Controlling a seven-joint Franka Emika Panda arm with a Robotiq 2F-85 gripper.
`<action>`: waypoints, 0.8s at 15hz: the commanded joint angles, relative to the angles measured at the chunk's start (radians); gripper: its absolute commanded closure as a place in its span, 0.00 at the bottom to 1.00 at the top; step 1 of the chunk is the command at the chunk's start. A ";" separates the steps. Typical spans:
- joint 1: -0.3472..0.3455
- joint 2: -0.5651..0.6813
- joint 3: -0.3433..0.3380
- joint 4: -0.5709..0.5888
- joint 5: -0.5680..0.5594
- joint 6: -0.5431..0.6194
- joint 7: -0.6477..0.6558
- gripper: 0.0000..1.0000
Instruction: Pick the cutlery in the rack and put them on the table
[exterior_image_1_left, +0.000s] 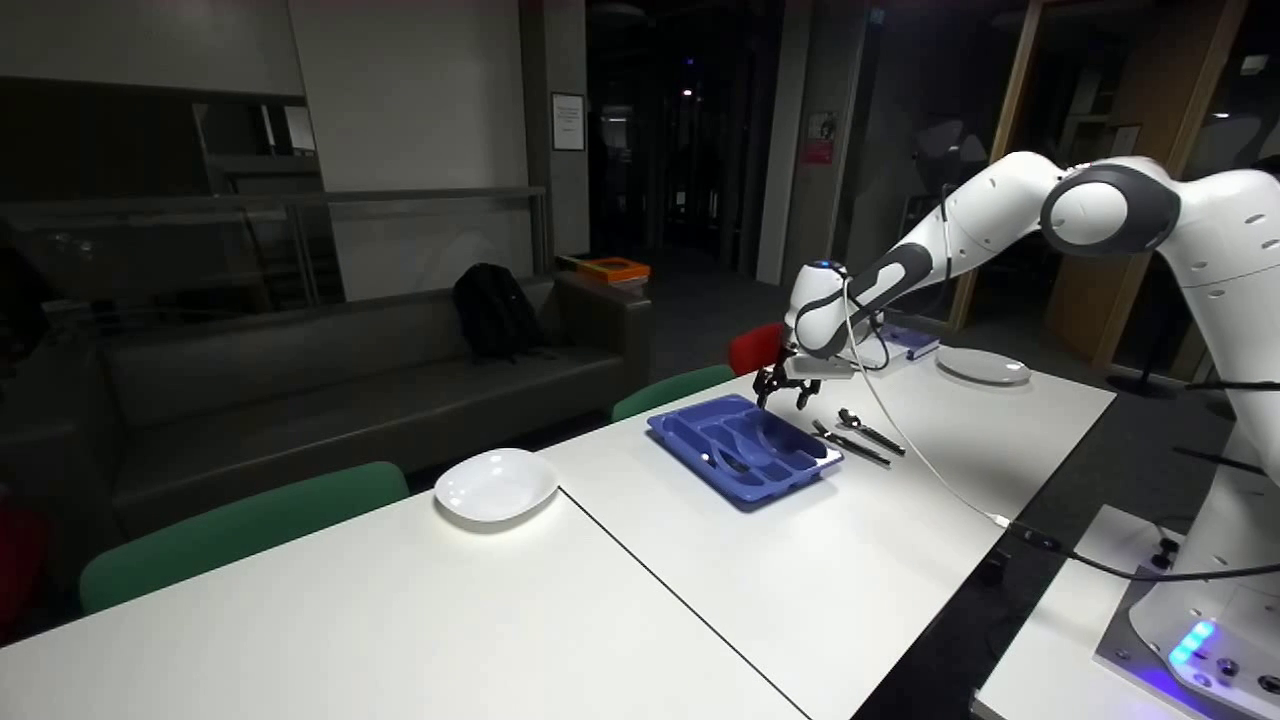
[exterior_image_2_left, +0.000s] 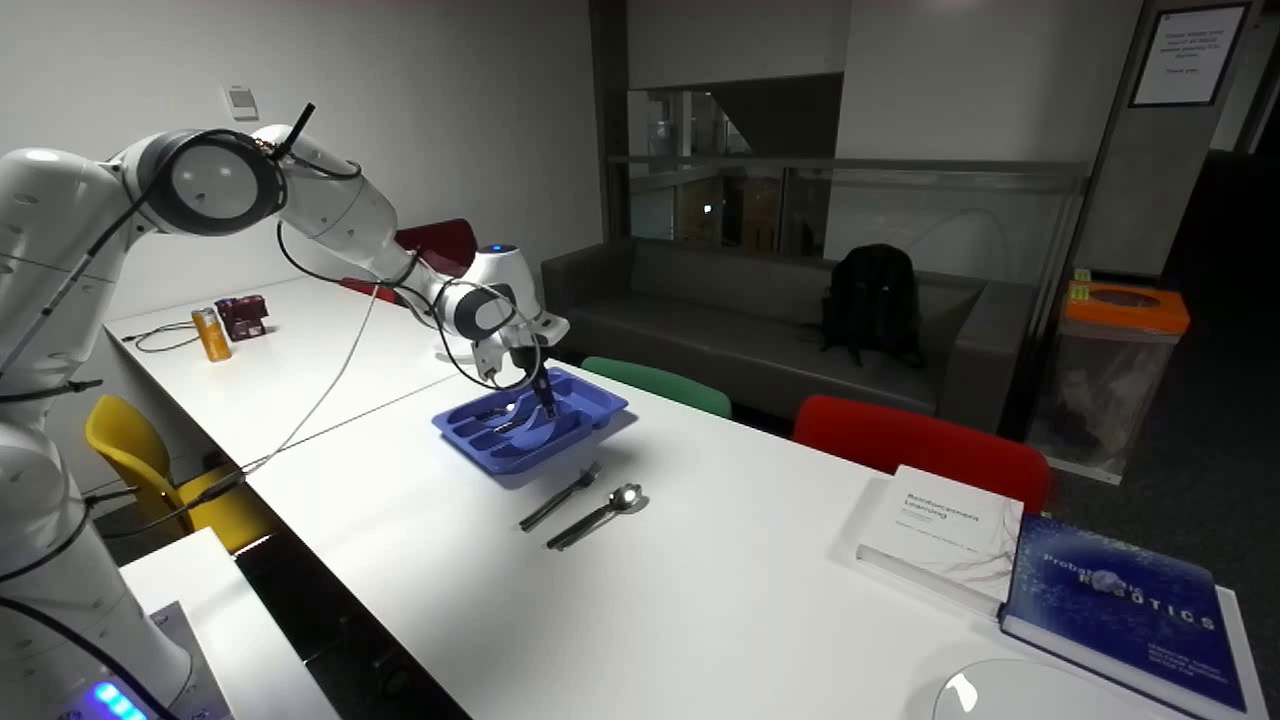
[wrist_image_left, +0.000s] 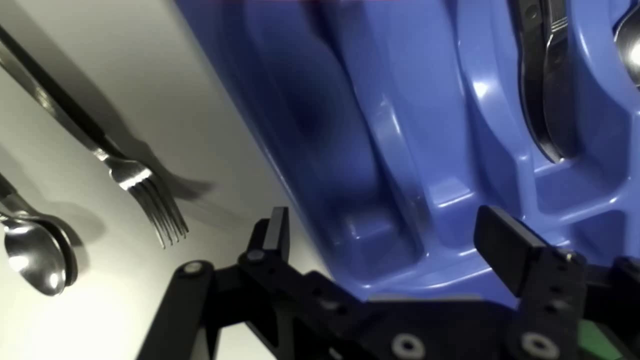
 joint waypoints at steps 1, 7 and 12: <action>0.078 0.029 -0.033 0.013 -0.023 0.039 0.083 0.00; 0.153 0.086 -0.033 0.057 -0.032 0.023 0.138 0.00; 0.169 0.127 -0.026 0.099 -0.027 0.006 0.129 0.00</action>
